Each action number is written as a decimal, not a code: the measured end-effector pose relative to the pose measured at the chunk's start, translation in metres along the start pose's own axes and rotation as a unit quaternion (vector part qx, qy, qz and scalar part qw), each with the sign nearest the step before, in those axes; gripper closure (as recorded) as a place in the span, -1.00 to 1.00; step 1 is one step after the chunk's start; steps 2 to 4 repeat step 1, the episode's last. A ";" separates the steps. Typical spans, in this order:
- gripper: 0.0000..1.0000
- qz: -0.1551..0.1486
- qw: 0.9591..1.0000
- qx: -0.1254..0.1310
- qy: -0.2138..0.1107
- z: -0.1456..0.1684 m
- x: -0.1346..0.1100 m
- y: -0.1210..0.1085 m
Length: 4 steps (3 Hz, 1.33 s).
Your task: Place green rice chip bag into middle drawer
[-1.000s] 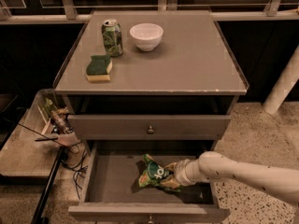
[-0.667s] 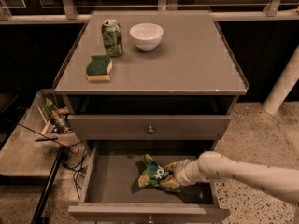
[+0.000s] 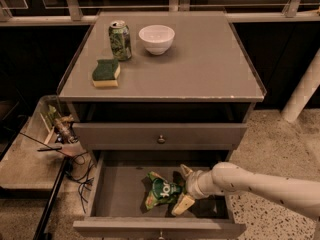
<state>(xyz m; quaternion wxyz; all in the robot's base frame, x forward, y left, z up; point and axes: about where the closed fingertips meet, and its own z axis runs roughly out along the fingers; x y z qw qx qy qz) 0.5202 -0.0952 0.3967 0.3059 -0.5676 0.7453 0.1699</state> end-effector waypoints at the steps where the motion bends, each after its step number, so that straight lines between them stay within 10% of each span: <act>1: -1.00 0.000 1.000 0.000 0.000 0.000 0.000 0.000; 4: -1.00 0.000 1.000 0.000 0.000 0.000 0.000 0.000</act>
Offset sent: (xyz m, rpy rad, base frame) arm 0.0000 0.0000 0.0000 0.0000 0.0000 0.0000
